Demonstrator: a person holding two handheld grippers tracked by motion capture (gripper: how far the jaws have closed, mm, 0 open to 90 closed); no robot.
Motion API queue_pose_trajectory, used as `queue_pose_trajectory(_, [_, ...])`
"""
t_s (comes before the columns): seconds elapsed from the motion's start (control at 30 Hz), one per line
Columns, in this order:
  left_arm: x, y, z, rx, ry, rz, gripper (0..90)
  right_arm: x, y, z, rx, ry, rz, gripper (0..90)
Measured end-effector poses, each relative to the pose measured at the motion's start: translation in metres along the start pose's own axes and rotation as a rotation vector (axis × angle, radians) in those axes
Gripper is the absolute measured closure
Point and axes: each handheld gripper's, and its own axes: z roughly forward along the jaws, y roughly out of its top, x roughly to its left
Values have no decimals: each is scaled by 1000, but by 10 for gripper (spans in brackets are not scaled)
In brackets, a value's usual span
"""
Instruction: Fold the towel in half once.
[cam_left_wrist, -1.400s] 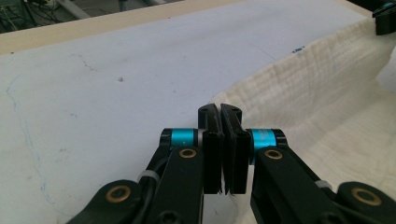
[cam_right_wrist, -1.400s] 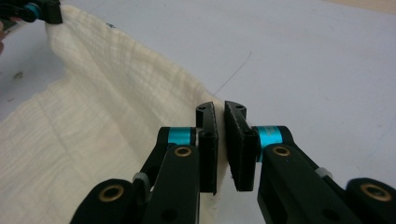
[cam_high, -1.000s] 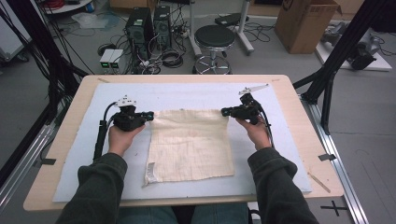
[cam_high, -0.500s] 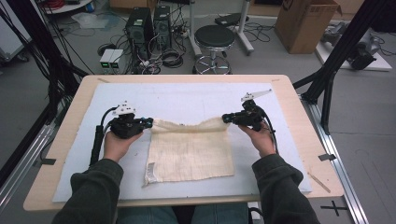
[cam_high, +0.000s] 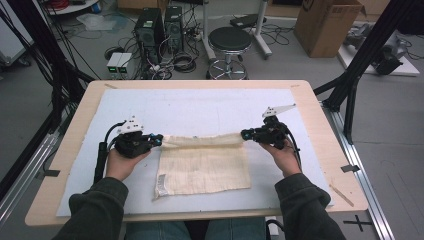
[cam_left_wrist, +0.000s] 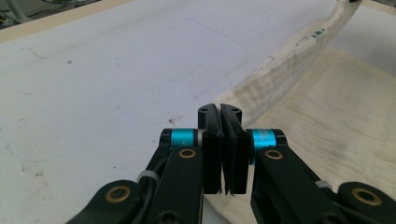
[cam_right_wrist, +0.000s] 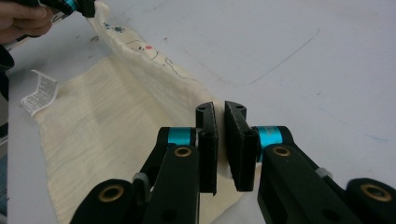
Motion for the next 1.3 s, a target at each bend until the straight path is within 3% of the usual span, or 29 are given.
queue_pose_trajectory(0.8, [-19, -13, -25, -25, -52, 13, 867, 27, -12, -15, -2, 21, -60, 835])
queue_pose_trajectory(1.3, [-29, -18, -35, -34, -64, 29, 866, 37, -22, -19, 8, 27, -65, 834])
